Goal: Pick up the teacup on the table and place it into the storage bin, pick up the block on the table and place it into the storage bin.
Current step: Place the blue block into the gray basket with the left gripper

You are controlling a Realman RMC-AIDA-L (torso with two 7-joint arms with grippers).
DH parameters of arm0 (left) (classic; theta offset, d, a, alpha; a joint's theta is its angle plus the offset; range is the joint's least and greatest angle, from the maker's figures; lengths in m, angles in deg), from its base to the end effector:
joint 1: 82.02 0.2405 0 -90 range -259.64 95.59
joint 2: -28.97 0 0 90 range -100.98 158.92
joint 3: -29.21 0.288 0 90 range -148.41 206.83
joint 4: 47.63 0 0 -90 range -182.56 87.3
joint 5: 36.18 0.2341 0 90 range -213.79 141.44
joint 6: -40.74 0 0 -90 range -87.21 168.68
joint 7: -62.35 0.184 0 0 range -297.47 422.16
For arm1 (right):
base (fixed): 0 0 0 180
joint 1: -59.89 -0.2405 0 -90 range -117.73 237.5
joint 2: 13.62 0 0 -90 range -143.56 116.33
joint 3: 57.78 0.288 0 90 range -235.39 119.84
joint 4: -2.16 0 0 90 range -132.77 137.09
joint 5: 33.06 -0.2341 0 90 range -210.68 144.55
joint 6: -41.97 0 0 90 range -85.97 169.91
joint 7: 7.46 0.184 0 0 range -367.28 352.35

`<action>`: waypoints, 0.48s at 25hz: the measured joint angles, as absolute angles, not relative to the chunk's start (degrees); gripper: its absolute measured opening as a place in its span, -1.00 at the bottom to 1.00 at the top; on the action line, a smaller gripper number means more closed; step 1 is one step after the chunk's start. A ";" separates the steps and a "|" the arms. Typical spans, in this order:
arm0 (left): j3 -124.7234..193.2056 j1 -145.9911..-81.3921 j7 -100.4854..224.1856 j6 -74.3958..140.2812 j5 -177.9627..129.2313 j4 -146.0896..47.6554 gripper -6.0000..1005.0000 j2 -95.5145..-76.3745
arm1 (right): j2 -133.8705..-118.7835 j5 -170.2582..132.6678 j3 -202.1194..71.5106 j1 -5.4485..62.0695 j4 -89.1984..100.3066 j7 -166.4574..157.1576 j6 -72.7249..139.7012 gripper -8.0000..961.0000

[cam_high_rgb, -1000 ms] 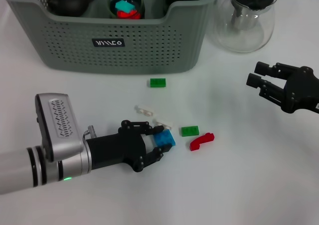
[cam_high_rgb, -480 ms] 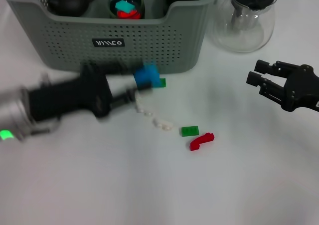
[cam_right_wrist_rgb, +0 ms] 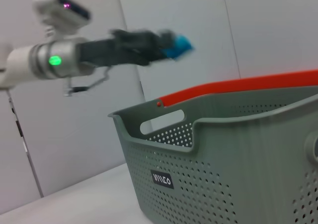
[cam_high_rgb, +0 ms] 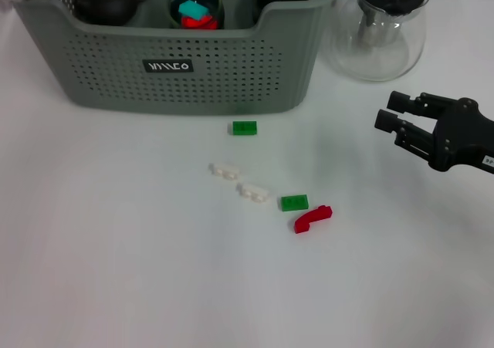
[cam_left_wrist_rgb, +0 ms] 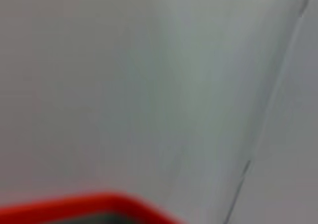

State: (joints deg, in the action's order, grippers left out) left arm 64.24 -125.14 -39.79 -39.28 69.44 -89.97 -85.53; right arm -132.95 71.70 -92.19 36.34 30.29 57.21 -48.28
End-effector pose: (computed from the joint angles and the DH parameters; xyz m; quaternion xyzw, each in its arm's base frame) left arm -0.1950 0.4909 0.0414 -0.8738 -0.2780 -0.3409 0.2072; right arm 0.3184 0.3412 -0.0505 -0.8941 0.2207 0.3321 0.2037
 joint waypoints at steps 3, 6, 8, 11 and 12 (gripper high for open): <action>71.62 -128.62 -46.48 -29.12 76.33 -90.16 -0.20 -84.60 | -132.96 71.70 -92.14 36.33 30.28 57.17 -48.29 -0.13; 75.80 -130.32 -50.79 -22.02 81.99 -90.29 -0.19 -85.37 | -132.97 71.70 -92.09 36.33 30.28 57.09 -48.28 -0.13; 77.20 -130.58 -51.96 -20.03 83.53 -90.37 -0.19 -85.70 | -132.97 71.70 -92.00 36.33 30.28 57.07 -48.29 -0.13; 83.03 -131.29 -58.56 -14.17 90.09 -90.67 -0.19 -86.53 | -132.97 71.70 -92.05 36.33 30.28 57.05 -48.29 -0.13; 84.07 -131.48 -60.47 -12.99 91.54 -90.70 -0.19 -86.67 | -132.97 71.70 -92.10 36.33 30.28 57.05 -48.29 -0.13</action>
State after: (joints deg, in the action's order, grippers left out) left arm 84.07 -131.48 -60.47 -12.99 91.54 -90.70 -86.67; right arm -132.97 71.70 -92.10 36.33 30.28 57.05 -48.29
